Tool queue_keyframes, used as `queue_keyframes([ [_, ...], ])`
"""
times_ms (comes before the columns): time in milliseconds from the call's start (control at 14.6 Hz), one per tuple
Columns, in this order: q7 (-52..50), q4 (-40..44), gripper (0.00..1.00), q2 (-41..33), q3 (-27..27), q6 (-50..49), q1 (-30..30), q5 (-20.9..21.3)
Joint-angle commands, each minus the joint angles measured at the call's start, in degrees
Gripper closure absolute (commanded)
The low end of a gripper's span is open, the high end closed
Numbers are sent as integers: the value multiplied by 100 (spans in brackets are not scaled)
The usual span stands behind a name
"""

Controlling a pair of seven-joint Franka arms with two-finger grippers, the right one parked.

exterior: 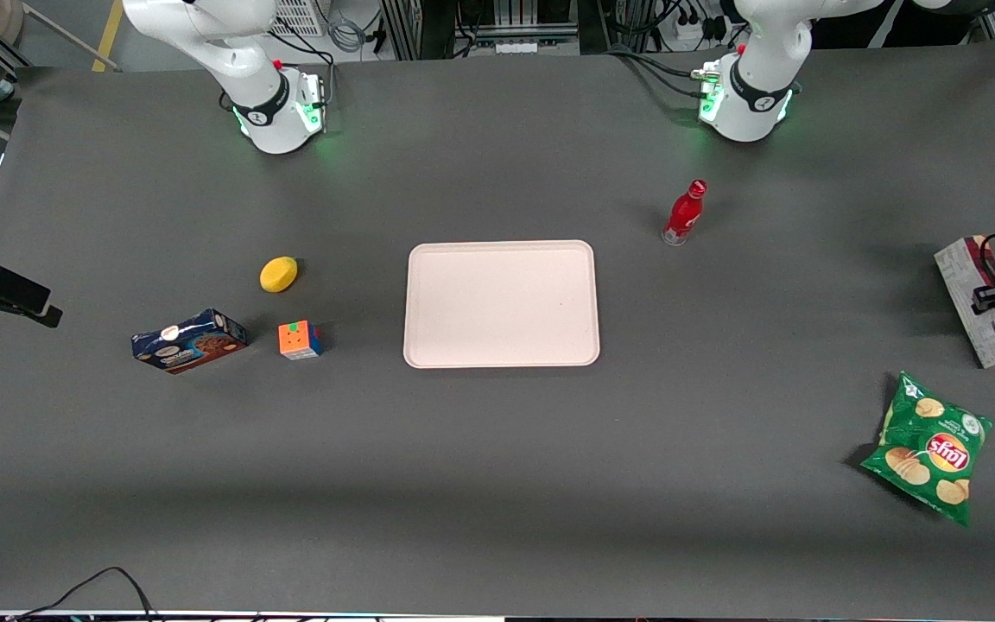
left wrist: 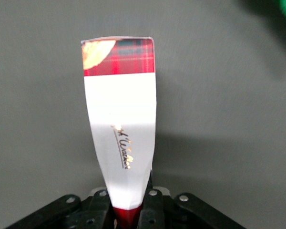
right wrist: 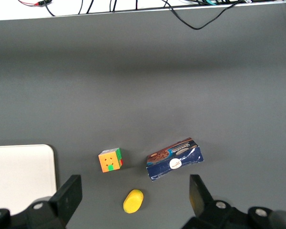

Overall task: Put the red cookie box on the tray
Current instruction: 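Carry the held cookie box with the left gripper over the white tray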

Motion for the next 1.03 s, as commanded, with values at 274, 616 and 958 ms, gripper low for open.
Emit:
queue_keyframes([
  [274, -40, 718, 80, -1307, 67, -1697, -239, 1032],
  [616, -1110, 2344, 80, -1474, -178, -4000, -494, 1921],
  [958, -2989, 2873, 79, -1597, -1363, -5100, -696, 2018],
])
